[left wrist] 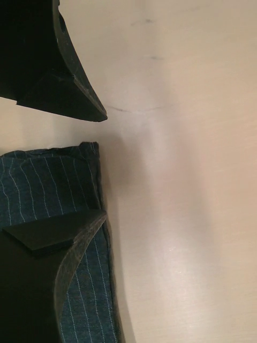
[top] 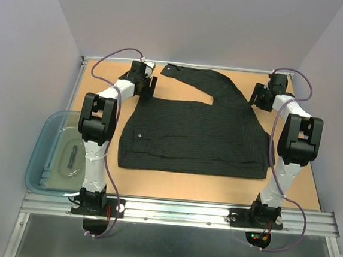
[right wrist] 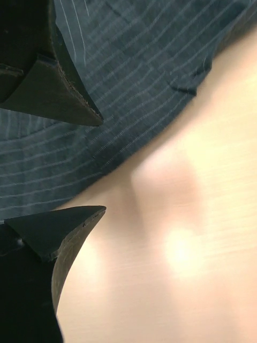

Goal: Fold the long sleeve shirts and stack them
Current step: Fold the shirt

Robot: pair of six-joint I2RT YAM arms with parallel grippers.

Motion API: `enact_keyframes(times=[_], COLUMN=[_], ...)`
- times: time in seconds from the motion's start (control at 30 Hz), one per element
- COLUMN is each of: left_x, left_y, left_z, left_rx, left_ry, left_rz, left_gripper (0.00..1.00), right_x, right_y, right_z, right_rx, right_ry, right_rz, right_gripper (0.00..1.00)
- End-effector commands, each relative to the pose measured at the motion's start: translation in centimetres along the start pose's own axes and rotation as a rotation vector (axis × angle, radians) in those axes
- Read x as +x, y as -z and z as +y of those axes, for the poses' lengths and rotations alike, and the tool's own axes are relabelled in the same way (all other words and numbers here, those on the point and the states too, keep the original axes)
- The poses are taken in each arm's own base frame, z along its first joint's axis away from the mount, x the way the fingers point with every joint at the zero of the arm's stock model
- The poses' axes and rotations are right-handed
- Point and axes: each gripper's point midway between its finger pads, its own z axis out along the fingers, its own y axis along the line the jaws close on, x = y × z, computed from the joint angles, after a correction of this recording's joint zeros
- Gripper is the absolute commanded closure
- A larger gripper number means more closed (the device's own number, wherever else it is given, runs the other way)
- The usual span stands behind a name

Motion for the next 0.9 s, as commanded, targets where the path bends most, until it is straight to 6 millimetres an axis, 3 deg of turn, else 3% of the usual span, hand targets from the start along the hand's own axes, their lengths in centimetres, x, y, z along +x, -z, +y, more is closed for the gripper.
enact_keyframes(times=[0.0, 0.27, 0.43, 0.67, 0.87], left_x=[-0.5, 1.2, 1.9, 0.9, 0.0], left_y=[-0.1, -0.7, -1.4, -0.7, -0.7], left_z=[-1.3, -1.1, -0.1, 1.7, 1.8], left_rx=[0.077, 0.08, 0.03, -0.029, 0.005], left_ry=[-0.036, -0.061, -0.058, -0.035, -0.029], left_rz=[0.013, 0.056, 0.081, 0.055, 0.03], left_gripper=[0.23, 0.24, 0.25, 0.19, 0.19], right_x=[-2.9, -1.2, -1.0, -0.3, 0.1], right_y=[-1.1, -3.8, -4.3, -4.7, -5.0], right_z=[0.3, 1.6, 2.6, 2.7, 2.6], right_rx=[-0.045, -0.151, -0.213, -0.235, -0.234], right_ry=[0.071, 0.118, 0.13, 0.149, 0.151], right_rz=[-0.068, -0.009, 0.001, 0.018, 0.027], right_gripper=[0.34, 0.35, 0.36, 0.39, 0.45])
